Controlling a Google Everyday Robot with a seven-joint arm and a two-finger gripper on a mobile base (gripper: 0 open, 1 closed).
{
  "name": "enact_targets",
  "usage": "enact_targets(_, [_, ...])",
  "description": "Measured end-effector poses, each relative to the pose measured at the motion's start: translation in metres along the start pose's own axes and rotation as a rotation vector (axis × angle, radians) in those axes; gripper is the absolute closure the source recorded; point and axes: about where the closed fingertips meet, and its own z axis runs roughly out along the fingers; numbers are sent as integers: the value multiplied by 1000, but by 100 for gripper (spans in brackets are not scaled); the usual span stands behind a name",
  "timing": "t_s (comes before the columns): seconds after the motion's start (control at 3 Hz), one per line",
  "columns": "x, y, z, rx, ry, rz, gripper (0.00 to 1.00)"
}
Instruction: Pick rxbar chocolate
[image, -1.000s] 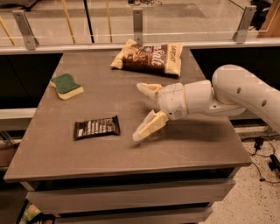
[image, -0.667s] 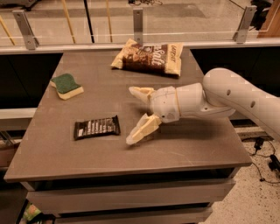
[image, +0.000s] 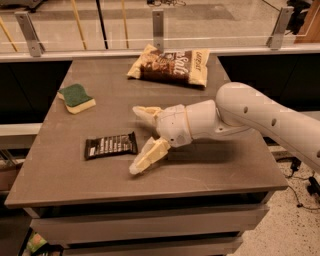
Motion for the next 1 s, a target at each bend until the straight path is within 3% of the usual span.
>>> enact_targets(1.0, [-3, -6, 26, -73, 21, 43, 0])
